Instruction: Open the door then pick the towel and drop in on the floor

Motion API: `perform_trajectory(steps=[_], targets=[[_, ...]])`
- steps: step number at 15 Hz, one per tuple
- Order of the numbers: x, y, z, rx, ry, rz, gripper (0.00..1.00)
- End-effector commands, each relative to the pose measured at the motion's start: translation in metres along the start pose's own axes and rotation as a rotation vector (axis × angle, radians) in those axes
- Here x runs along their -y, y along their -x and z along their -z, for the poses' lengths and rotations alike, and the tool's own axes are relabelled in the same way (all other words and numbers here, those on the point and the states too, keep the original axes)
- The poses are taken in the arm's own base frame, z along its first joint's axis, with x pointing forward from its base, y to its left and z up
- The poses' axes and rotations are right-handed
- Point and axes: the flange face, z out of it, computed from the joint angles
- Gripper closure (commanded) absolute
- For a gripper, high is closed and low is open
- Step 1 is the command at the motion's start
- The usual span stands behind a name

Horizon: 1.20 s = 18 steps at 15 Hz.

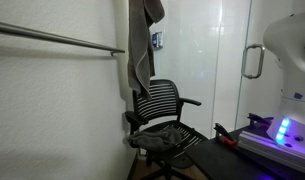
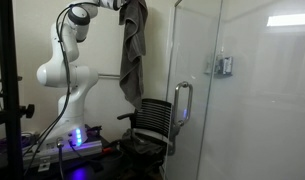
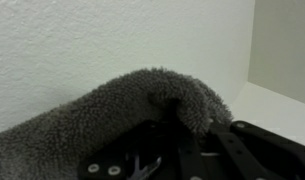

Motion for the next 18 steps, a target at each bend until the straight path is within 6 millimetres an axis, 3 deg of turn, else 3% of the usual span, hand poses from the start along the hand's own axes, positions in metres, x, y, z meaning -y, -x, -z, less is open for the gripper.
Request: perform_trajectory(steps=[1, 2, 4, 5, 6, 7, 9, 12, 14, 16, 18], targets=[[-0.016, -0.071, -0.017, -0.153, 0.014, 0.056, 0.98], [-0.015, -0.014, -0.008, -0.039, 0.039, -0.003, 0.92], [-0.040, -0.033, -0.018, -0.090, 0.080, 0.004, 0.92], [-0.039, -0.033, -0.017, -0.085, 0.064, 0.014, 0.92], [-0.035, -0.025, -0.014, -0.068, 0.048, 0.019, 0.98], [-0.029, -0.030, -0.015, -0.073, 0.069, -0.070, 0.98], [-0.042, -0.070, -0.024, -0.120, 0.109, -0.191, 0.98], [-0.101, -0.133, -0.027, -0.219, 0.188, -0.333, 0.98], [-0.139, -0.152, -0.022, -0.273, 0.258, -0.427, 0.98], [-0.177, -0.150, -0.012, -0.310, 0.343, -0.494, 0.98], [-0.209, -0.131, 0.002, -0.319, 0.436, -0.544, 0.98]])
